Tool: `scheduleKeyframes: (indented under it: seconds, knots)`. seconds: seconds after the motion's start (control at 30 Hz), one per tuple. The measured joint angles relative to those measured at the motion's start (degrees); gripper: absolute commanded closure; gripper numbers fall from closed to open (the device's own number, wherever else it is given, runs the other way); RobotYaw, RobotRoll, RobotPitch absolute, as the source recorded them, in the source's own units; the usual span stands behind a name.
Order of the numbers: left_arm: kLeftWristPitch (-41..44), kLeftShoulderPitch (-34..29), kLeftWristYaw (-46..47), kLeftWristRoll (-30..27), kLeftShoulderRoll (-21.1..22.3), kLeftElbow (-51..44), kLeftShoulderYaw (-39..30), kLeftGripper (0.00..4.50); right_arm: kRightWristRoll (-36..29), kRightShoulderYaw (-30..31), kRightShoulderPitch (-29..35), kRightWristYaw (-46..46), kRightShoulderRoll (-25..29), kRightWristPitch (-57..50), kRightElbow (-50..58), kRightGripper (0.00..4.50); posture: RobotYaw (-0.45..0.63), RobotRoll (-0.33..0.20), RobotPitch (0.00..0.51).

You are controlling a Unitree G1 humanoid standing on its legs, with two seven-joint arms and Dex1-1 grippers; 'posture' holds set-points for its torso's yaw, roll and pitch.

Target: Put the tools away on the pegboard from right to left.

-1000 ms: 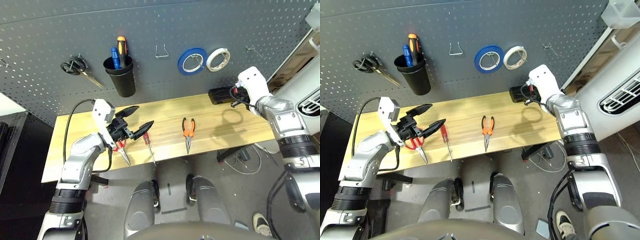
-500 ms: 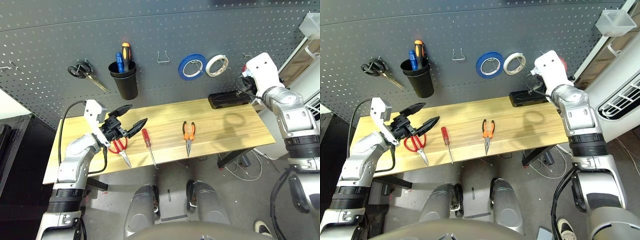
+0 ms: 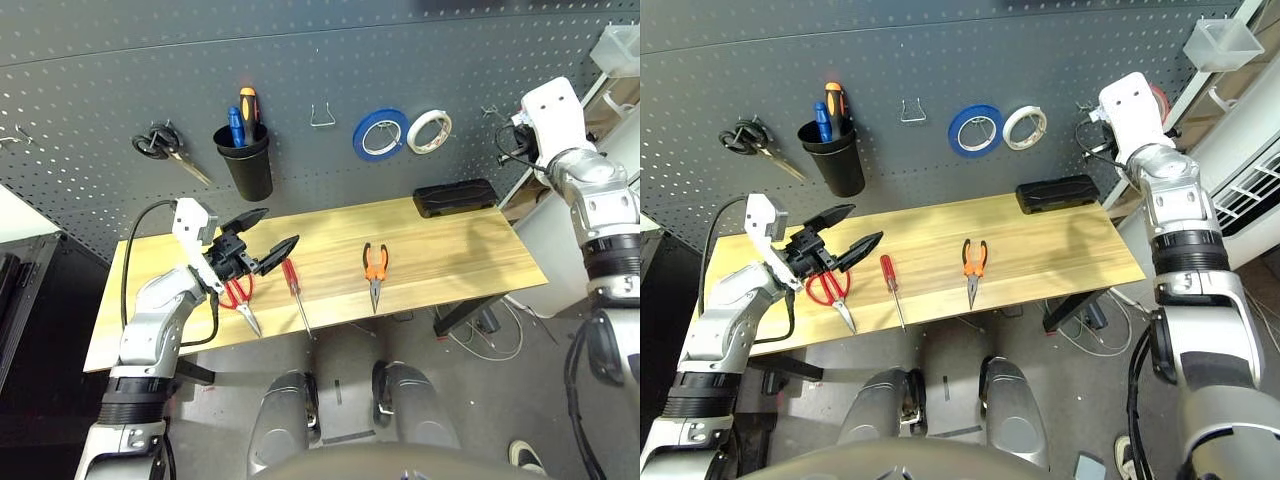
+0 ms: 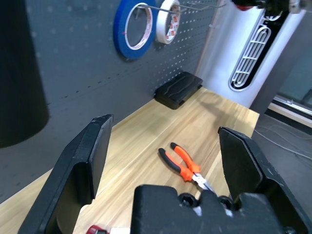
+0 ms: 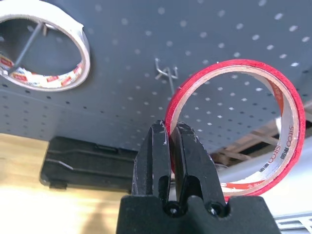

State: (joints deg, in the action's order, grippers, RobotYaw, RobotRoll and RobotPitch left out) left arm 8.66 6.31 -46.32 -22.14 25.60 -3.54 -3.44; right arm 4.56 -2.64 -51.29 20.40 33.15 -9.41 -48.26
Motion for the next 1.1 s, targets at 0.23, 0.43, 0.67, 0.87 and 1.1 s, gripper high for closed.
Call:
scheduleKeyframes:
  seconds: [0.23, 0.43, 0.67, 0.87, 1.1]
  knots:
    - [-0.3, -0.1, 0.0, -0.6, -0.6, -1.0, 0.0, 0.00, 1.0, 1.1, -5.7, 0.8, -2.1, 8.3, -16.1, 4.48, 0.00, 0.000, 0.065]
    - [-0.8, -0.7, 0.1, -3.5, -1.4, -5.1, -1.6, 0.00, 1.2, 0.9, -6.9, -0.9, -2.5, 9.9, -20.7, 4.48, 0.01, 0.000, 0.068]
    - [-0.8, -1.0, 1.3, -7.3, -1.7, -7.6, -6.2, 0.00, 1.2, 0.6, -7.0, -1.6, -2.5, 10.2, -22.7, 4.48, 0.01, 0.000, 0.072]
    - [0.4, 1.9, 2.0, -8.6, -0.6, -7.7, -7.7, 0.00, 1.2, 0.4, -8.0, -3.1, -3.1, 10.4, -23.9, 4.48, 0.00, 0.000, 0.071]
    - [1.5, 3.2, 2.2, -8.5, -1.0, -7.6, -6.2, 0.00, 2.6, 1.0, -9.4, -5.1, -3.8, 11.0, -24.6, 2.25, -0.01, 0.000, 0.072]
